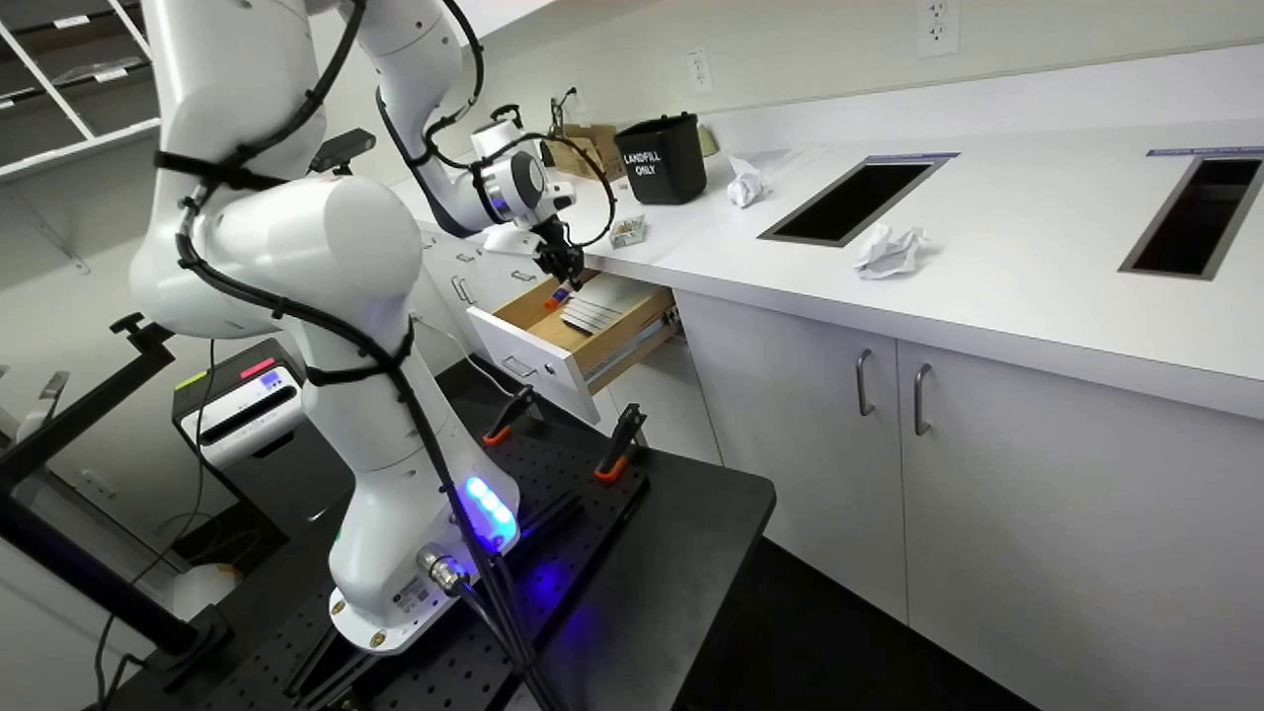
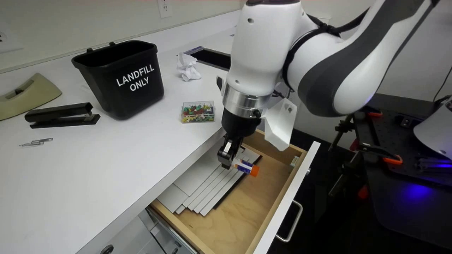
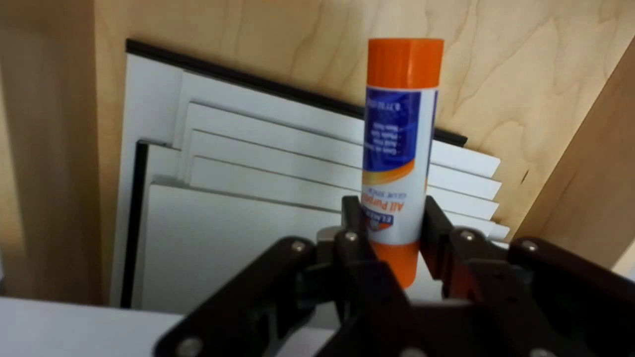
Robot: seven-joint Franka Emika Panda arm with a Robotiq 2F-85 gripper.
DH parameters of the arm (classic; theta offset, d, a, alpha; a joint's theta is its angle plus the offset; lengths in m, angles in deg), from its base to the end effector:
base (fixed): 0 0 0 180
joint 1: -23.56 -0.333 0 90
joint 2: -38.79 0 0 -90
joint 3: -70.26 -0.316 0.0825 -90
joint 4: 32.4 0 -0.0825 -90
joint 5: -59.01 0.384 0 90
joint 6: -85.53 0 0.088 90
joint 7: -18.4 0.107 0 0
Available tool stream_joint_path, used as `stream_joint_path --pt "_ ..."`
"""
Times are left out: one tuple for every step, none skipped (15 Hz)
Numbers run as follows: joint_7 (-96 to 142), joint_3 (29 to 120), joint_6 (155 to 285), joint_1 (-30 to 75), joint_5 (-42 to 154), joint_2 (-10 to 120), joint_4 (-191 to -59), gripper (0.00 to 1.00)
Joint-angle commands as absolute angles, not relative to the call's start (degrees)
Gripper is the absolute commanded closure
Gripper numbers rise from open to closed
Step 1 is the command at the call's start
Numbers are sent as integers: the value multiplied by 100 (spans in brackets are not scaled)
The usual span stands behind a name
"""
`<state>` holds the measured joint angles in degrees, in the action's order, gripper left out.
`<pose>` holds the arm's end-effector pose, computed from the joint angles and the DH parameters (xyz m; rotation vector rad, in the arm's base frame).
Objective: Put the glue stick inside the open drawer
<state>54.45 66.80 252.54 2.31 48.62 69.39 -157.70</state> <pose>0.5132 0.2490 0.1586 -3.0531 0.0559 -0.2813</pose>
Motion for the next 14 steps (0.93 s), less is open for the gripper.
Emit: stream_joint_path --pt "4920 6712 25275 -15 5204 7415 -15377 92" --pt "4839 6738 25261 -95 5261 7521 -15306 92" --pt "4758 6762 25254 -162 5323 7621 -15245 92" --pt "4698 6800 25265 -232 5378 7726 -15179 92" --pt "4635 6810 25282 -263 5429 7804 -15130 92" --pt "4620 6863 25290 -330 5468 7883 -15071 92" --pt "4572 6847 25272 -328 5518 7951 -15016 92" --pt "4535 6860 25233 -352 5561 8018 -14951 92" --pt "4528 6879 25191 -384 5597 8077 -14888 68" --pt "4496 6883 25190 -398 5623 8115 -14851 43" --pt "4457 6861 25182 -387 5654 8150 -14809 42" --pt "4458 6871 25188 -405 5665 8157 -14792 38" --pt "4448 6858 25189 -406 5676 8138 -14794 32" --pt "4468 6887 25190 -455 5668 8065 -14834 24"
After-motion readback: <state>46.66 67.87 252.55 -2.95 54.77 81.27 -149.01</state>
